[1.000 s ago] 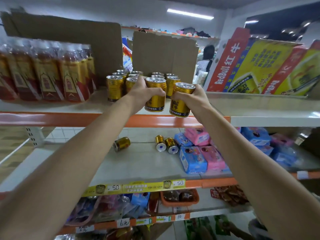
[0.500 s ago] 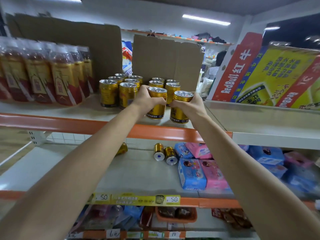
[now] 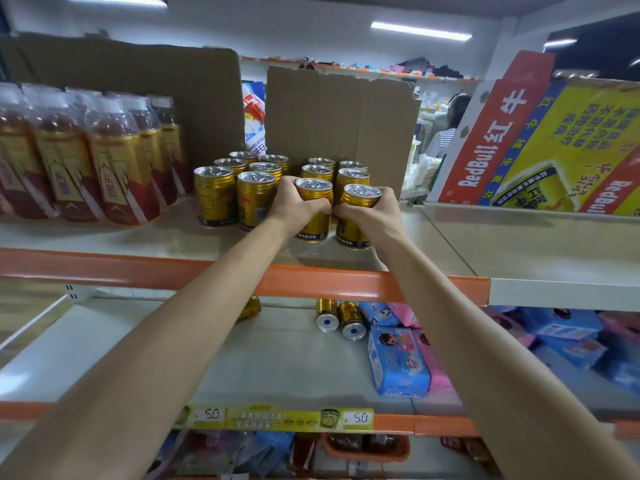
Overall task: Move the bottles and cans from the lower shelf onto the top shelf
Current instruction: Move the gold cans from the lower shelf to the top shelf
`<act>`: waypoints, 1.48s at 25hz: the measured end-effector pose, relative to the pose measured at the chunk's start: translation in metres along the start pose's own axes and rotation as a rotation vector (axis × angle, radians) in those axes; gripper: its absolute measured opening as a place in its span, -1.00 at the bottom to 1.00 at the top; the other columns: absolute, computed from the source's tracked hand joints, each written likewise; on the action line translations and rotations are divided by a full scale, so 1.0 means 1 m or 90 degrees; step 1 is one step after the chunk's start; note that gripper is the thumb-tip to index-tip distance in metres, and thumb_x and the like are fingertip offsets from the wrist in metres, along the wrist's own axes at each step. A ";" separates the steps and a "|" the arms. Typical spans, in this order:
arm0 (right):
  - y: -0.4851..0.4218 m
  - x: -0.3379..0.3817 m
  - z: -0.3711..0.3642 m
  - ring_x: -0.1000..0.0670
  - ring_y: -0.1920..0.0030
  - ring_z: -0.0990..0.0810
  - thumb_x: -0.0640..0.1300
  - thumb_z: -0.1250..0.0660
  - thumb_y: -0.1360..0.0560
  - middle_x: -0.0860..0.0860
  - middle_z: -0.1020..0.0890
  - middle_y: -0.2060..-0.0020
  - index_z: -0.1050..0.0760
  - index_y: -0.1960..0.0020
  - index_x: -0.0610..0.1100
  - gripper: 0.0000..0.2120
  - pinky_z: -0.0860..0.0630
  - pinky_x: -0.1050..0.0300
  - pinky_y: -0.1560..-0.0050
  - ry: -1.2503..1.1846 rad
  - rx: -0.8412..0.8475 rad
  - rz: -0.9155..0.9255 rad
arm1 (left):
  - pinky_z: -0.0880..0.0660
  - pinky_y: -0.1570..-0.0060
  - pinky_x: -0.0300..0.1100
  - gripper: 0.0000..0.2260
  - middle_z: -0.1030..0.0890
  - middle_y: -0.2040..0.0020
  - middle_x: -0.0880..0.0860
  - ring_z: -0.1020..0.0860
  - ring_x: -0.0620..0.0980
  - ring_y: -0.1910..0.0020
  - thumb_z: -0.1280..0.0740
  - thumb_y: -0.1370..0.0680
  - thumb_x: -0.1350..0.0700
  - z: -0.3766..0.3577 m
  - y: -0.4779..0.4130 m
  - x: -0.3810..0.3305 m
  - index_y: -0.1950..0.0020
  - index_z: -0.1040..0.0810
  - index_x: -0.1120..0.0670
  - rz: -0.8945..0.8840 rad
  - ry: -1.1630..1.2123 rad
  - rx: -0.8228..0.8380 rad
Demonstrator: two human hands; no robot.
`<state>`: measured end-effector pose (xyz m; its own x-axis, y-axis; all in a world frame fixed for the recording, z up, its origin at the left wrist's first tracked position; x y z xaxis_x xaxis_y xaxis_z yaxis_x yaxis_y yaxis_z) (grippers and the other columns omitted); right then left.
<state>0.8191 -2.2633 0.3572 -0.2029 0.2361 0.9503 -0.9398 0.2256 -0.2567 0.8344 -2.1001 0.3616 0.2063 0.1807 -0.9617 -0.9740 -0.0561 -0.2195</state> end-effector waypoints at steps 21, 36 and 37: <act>0.010 -0.001 0.007 0.20 0.10 -0.52 -0.24 -0.51 -0.34 0.05 -0.51 0.04 -0.29 -0.27 -0.19 -0.40 -0.46 0.35 0.20 0.070 -0.039 0.022 | -0.31 -0.26 -0.05 -0.43 -0.45 -0.33 0.11 -0.30 0.15 -0.32 -0.47 -0.43 0.06 -0.003 0.014 -0.013 -0.39 -0.37 0.12 -0.286 -0.438 -0.148; 0.005 -0.003 0.002 0.04 -0.18 -0.54 -0.13 -0.51 -0.43 -0.01 -0.58 -0.24 -0.34 -0.41 -0.12 -0.38 -0.47 0.20 -0.15 0.180 -0.026 0.116 | -0.45 -0.21 -0.07 -0.59 -0.42 -0.29 0.15 -0.42 0.13 -0.27 -0.43 -0.42 0.26 -0.004 0.003 -0.008 -0.23 -0.44 0.16 -0.318 -0.405 -0.145; 0.005 -0.003 0.001 0.05 -0.18 -0.53 -0.13 -0.50 -0.44 -0.01 -0.57 -0.25 -0.33 -0.42 -0.12 -0.38 -0.44 0.24 -0.11 0.182 -0.022 0.119 | -0.45 -0.21 -0.05 -0.59 -0.42 -0.29 0.15 -0.43 0.13 -0.26 -0.43 -0.42 0.26 -0.004 0.003 -0.008 -0.23 -0.44 0.17 -0.321 -0.410 -0.144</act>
<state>0.8146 -2.2639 0.3535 -0.2804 0.5307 0.7998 -0.8827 0.1847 -0.4321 0.8305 -2.1054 0.3678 0.4502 0.7565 -0.4743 -0.7237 -0.0019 -0.6901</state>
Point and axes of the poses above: each hand's wrist, its own y-axis away from the middle knuckle, its own z-axis out of the back of the hand, x = y × z, the point moved 5 cm from there along -y, towards the middle knuckle
